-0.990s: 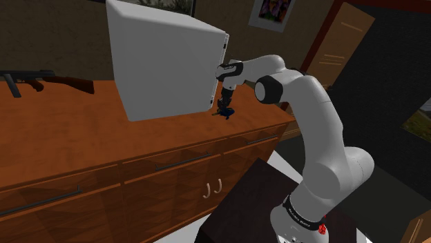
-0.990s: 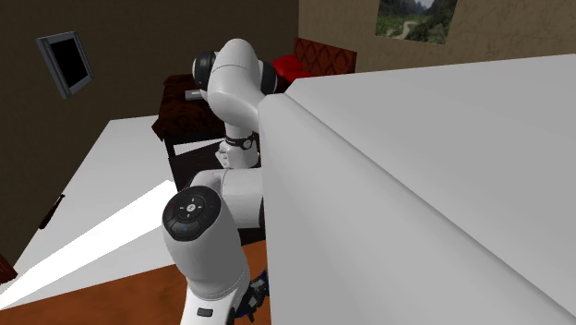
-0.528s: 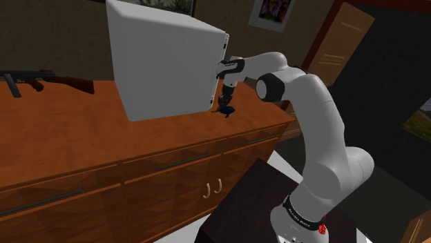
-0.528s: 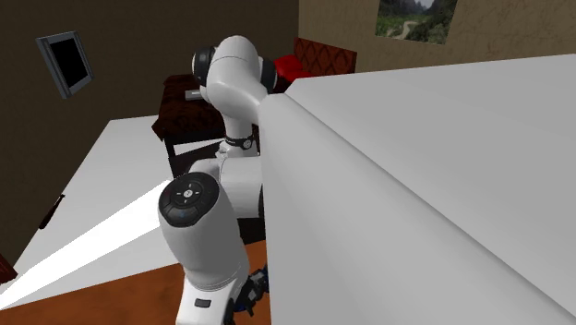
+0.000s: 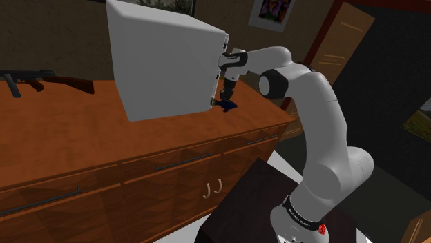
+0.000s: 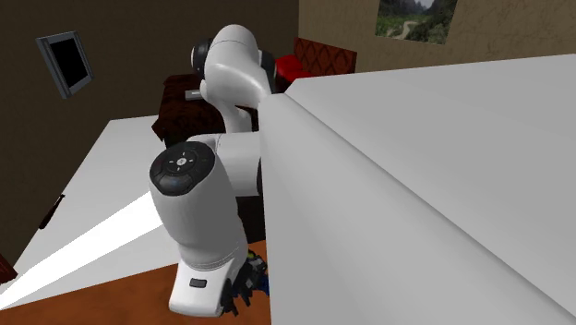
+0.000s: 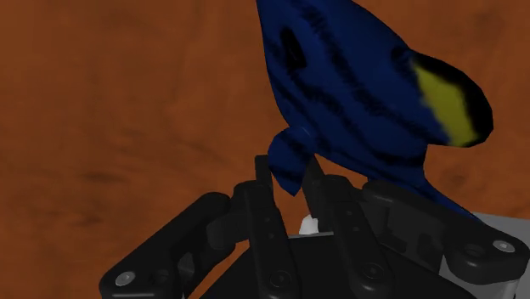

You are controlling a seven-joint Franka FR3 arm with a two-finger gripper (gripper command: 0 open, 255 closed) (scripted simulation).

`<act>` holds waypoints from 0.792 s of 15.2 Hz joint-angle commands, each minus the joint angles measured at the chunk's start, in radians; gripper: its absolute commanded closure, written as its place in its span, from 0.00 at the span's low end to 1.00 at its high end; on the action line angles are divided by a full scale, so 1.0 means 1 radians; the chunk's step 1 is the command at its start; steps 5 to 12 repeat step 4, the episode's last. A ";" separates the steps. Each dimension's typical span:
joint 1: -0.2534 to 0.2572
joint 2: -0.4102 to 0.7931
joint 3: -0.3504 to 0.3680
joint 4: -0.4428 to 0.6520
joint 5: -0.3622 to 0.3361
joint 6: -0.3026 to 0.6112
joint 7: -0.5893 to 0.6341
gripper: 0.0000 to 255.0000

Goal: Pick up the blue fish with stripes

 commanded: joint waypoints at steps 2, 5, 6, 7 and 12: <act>-0.004 -0.009 -0.002 0.026 -0.004 -0.034 0.004 1.00; -0.004 -0.010 -0.003 0.027 -0.004 -0.036 0.004 1.00; -0.004 -0.010 -0.003 0.027 -0.004 -0.036 0.004 1.00; -0.004 -0.010 -0.003 0.027 -0.004 -0.036 0.004 1.00; -0.004 -0.010 -0.003 0.027 -0.004 -0.036 0.004 1.00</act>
